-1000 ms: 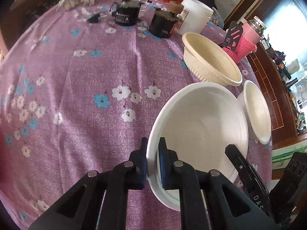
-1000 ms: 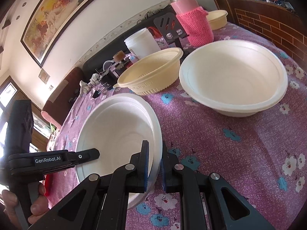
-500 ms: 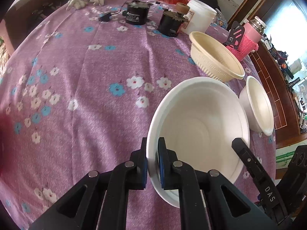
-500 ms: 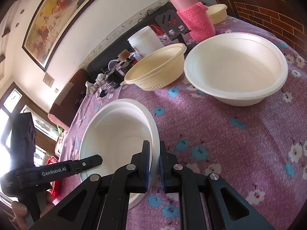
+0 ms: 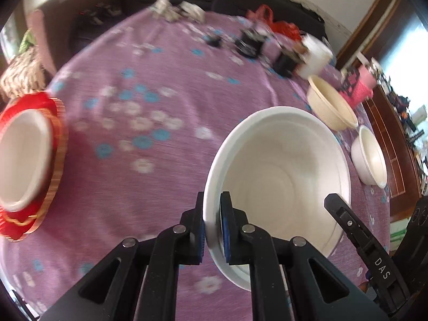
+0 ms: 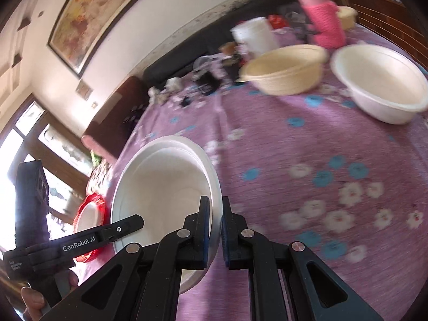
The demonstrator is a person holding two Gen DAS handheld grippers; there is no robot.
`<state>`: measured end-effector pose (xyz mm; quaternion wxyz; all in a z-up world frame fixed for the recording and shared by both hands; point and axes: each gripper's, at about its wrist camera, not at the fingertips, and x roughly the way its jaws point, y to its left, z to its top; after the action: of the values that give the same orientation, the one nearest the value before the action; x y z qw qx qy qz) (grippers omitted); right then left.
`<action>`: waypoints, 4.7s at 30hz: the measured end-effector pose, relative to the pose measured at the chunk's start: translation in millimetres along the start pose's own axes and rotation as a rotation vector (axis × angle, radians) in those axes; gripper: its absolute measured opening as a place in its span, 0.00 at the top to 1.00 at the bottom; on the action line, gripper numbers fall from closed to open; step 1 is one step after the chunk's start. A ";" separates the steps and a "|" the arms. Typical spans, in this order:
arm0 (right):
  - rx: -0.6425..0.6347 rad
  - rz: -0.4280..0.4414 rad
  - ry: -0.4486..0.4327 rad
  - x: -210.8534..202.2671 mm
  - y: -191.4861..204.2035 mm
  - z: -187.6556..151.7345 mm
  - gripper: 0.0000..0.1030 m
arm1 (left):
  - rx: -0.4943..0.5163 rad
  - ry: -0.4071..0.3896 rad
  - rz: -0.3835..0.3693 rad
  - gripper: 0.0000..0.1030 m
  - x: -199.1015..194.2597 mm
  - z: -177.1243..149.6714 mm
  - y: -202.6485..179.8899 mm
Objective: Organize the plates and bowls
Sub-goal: 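Lift the white bowl with both grippers and carry it over the red plate stack, then lower the white bowl into the stacked bowl and open both grippers, then move both grippers back across the table to the beige plastic bowl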
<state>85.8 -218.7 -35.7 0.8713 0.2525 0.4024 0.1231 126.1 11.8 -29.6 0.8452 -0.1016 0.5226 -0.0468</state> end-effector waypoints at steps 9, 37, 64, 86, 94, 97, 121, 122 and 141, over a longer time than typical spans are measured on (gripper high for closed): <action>-0.131 0.093 0.025 23.1 108.2 -12.1 0.91 | -0.104 -0.132 0.081 0.90 -71.8 0.6 97.9; -0.233 0.187 0.191 168.6 246.5 -54.9 0.91 | -0.279 -0.110 0.265 0.79 -80.1 17.1 260.9; -0.179 0.236 0.215 174.1 233.0 -54.6 0.90 | -0.135 -0.167 0.508 0.27 -92.2 7.9 247.2; -0.291 0.183 0.080 152.6 240.9 -53.1 0.76 | -0.158 -0.189 0.567 0.20 -108.9 11.0 248.9; -0.264 0.193 0.106 161.7 230.9 -53.0 0.76 | -0.152 -0.167 0.565 0.17 -109.7 12.8 252.0; -0.280 0.197 0.101 162.1 233.1 -53.7 0.76 | -0.140 -0.177 0.595 0.16 -111.5 12.3 248.2; -0.232 0.196 -0.039 131.9 215.1 -34.8 0.76 | -0.191 -0.263 0.320 0.15 -164.6 9.3 247.0; -0.235 0.189 -0.052 127.9 212.7 -32.6 0.76 | -0.162 -0.278 0.329 0.15 -166.1 9.6 232.4; -0.022 -0.062 -0.251 -12.9 -18.2 57.9 0.77 | 0.186 -0.100 0.166 0.12 -18.2 31.7 -27.2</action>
<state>121.9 -259.1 -5.5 0.9210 0.2436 0.2962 0.0681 147.0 -7.5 6.0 0.8768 0.0185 0.4801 -0.0199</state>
